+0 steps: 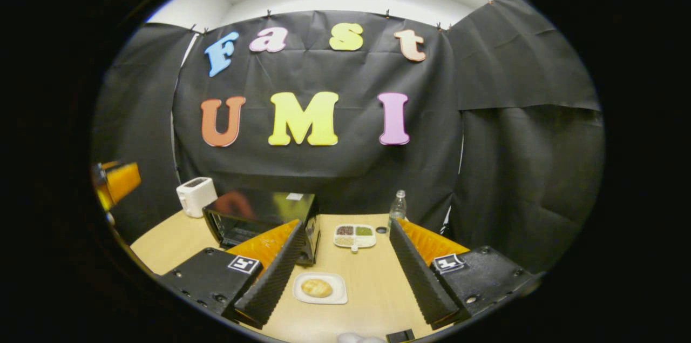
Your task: Open the electric oven with the left hand, put the food in, and close the electric oven.
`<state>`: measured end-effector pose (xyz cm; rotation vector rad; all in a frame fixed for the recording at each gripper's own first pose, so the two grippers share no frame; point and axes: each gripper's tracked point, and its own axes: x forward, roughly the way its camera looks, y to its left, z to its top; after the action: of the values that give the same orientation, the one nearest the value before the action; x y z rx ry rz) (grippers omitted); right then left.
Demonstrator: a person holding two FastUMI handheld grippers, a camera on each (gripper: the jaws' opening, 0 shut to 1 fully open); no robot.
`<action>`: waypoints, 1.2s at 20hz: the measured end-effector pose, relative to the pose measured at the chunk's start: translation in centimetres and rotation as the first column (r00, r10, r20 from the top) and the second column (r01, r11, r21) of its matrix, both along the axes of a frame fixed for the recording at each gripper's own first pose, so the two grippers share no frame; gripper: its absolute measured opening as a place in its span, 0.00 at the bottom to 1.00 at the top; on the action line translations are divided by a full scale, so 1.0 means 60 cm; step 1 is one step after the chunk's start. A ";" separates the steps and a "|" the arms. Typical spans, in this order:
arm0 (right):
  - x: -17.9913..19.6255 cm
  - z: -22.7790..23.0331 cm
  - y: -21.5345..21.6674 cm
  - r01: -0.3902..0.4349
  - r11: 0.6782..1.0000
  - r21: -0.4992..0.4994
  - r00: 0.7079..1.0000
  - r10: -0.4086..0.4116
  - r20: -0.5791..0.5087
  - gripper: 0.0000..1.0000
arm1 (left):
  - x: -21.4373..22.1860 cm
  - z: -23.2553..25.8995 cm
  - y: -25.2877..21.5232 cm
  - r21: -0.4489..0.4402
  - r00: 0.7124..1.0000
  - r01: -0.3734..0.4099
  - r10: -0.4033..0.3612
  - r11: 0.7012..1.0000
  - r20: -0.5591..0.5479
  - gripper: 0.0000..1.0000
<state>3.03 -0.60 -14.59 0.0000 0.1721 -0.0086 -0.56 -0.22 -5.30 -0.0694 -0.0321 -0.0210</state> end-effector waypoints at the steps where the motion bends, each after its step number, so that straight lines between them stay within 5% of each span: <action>1: 0.000 -0.024 0.014 -0.014 1.000 0.003 1.000 0.014 -0.015 1.00 | -0.005 0.016 0.011 0.003 1.000 -0.014 0.014 1.000 0.012 0.82; 3: 0.003 -0.085 0.026 -0.013 1.000 0.004 0.998 0.014 -0.065 1.00 | -0.014 0.026 0.018 -0.015 1.000 -0.023 0.024 1.000 0.009 0.82; 4: 0.005 -0.120 0.035 -0.013 1.000 0.010 0.995 0.014 -0.104 1.00 | -0.016 0.025 0.025 -0.024 0.999 -0.032 0.032 0.999 -0.002 1.00; 6: 0.007 -0.184 0.054 -0.018 0.999 0.028 0.985 0.023 -0.170 1.00 | -0.022 0.027 0.039 -0.015 0.999 -0.046 0.046 0.999 -0.013 0.82; 7: 0.011 -0.212 0.060 -0.023 0.999 0.027 0.980 0.028 -0.195 1.00 | -0.023 0.028 0.043 -0.006 0.999 -0.051 0.051 0.999 -0.009 0.92; 21: 0.166 -0.466 0.119 -0.012 0.999 0.030 0.908 0.023 -0.418 1.00 | -0.014 0.000 0.053 0.037 0.997 -0.041 0.043 0.998 -0.070 0.92; 22: 0.175 -0.476 0.123 -0.010 1.000 0.028 0.905 0.021 -0.425 1.00 | -0.010 -0.003 0.055 0.038 0.996 -0.040 0.043 0.998 -0.076 1.00; 23: 0.184 -0.484 0.121 -0.010 1.000 0.008 0.902 0.012 -0.432 1.00 | -0.008 -0.006 0.059 0.041 0.996 -0.042 0.045 0.998 -0.081 0.82; 24: 0.191 -0.491 0.125 -0.016 1.000 0.009 0.899 0.018 -0.438 1.00 | -0.005 -0.007 0.059 0.041 0.996 -0.041 0.044 0.998 -0.083 0.88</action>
<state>14.49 6.89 -44.06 0.0013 0.6259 0.0096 -0.89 3.32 -5.69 -0.0307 0.0505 0.0236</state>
